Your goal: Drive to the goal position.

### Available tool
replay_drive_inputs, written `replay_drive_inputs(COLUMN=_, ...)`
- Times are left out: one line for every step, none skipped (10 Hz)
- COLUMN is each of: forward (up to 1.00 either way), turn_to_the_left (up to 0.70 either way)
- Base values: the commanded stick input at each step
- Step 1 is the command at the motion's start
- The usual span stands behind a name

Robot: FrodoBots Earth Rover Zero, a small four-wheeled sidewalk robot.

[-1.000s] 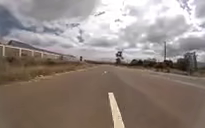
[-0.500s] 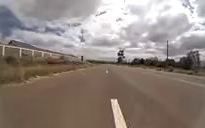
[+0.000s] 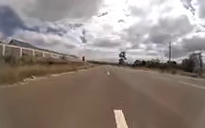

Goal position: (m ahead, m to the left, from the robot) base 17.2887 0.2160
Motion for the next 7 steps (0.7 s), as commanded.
replay_drive_inputs(forward=0.85, turn_to_the_left=0.00)
replay_drive_inputs(forward=0.85, turn_to_the_left=0.00)
replay_drive_inputs(forward=0.85, turn_to_the_left=0.00)
replay_drive_inputs(forward=0.85, turn_to_the_left=0.00)
replay_drive_inputs(forward=0.85, turn_to_the_left=0.00)
replay_drive_inputs(forward=0.85, turn_to_the_left=0.00)
replay_drive_inputs(forward=0.85, turn_to_the_left=0.00)
